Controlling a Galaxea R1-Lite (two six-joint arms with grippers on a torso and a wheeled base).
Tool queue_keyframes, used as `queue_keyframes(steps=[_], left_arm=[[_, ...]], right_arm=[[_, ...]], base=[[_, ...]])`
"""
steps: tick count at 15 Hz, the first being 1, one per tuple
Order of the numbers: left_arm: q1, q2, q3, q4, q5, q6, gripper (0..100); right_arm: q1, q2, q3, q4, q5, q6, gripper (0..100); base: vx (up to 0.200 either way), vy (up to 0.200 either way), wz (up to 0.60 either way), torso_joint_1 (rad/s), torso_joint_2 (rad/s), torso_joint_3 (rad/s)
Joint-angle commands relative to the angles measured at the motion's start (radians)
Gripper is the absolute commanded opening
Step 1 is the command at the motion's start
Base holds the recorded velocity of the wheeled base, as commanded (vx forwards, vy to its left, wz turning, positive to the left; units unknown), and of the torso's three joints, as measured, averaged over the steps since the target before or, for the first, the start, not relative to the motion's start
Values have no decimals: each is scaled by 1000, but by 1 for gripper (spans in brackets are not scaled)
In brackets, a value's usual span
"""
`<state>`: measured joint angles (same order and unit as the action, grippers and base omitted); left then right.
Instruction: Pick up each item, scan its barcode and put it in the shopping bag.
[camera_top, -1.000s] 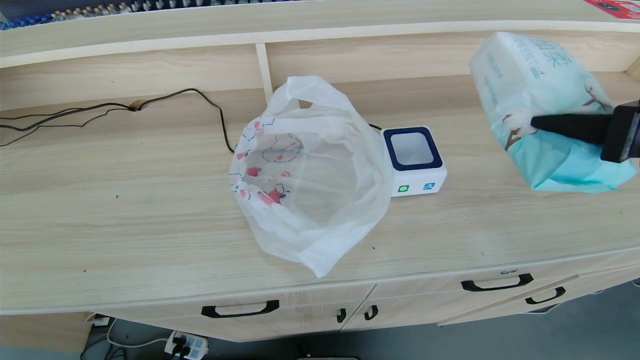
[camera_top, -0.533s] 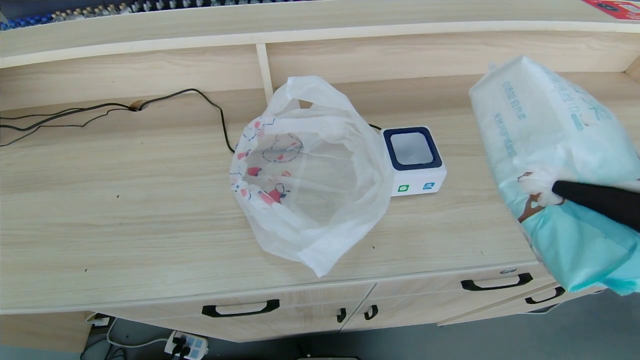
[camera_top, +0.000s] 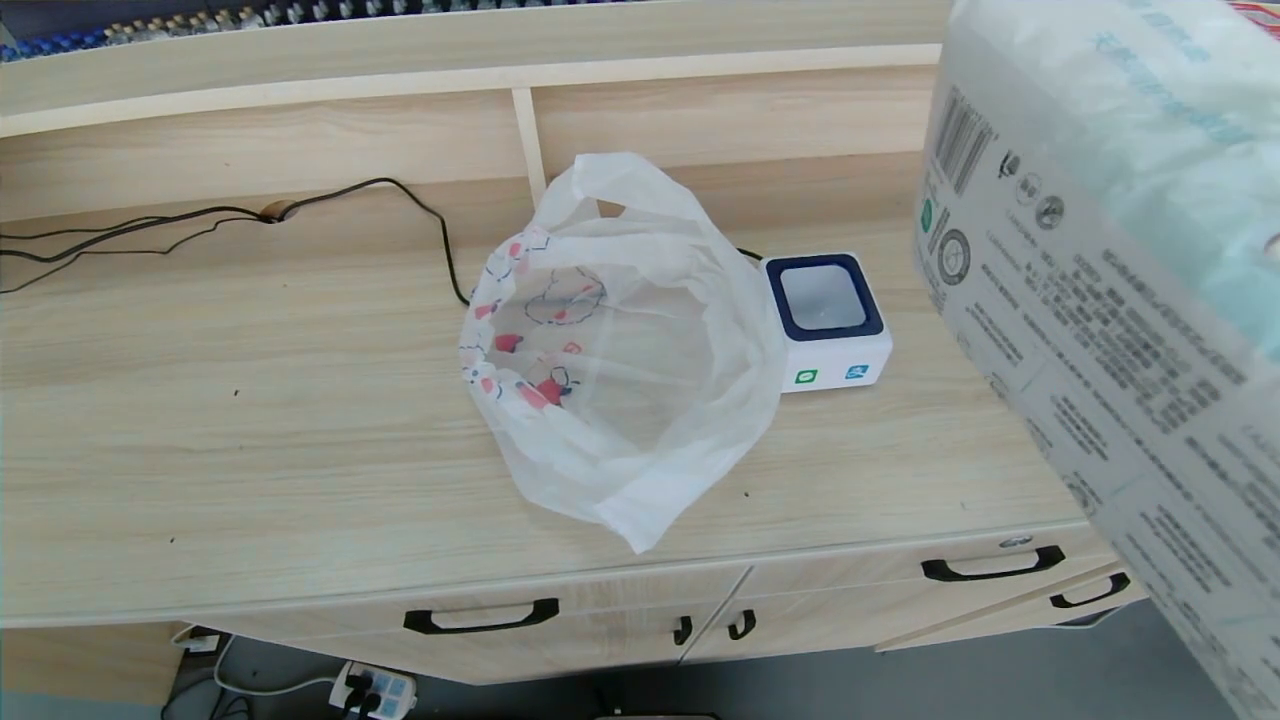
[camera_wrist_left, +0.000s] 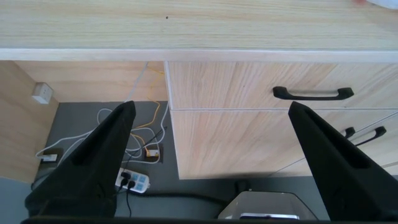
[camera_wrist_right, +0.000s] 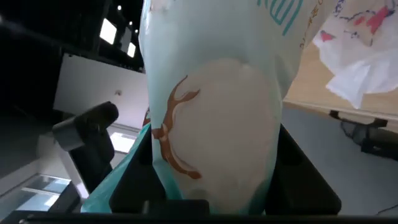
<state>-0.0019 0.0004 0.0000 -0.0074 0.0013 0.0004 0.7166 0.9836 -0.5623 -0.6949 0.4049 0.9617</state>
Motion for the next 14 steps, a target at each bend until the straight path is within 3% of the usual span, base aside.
queue_keyframes(steps=[1, 4, 10, 14], left_arm=[[2, 0, 0, 0, 0, 4, 100], [0, 0, 0, 0, 0, 12, 100], [0, 0, 0, 0, 0, 10, 100], [0, 0, 0, 0, 0, 12, 100]], right_arm=[[98, 70, 104, -170, 5, 134, 0], [205, 58, 228, -397, 51, 335, 0], [221, 116, 190, -497, 77, 552, 0], [219, 144, 197, -522, 88, 557, 0]], base=[[0, 0, 0, 0, 0, 0], [0, 0, 0, 0, 0, 0], [0, 0, 0, 0, 0, 0], [0, 0, 0, 0, 0, 0]])
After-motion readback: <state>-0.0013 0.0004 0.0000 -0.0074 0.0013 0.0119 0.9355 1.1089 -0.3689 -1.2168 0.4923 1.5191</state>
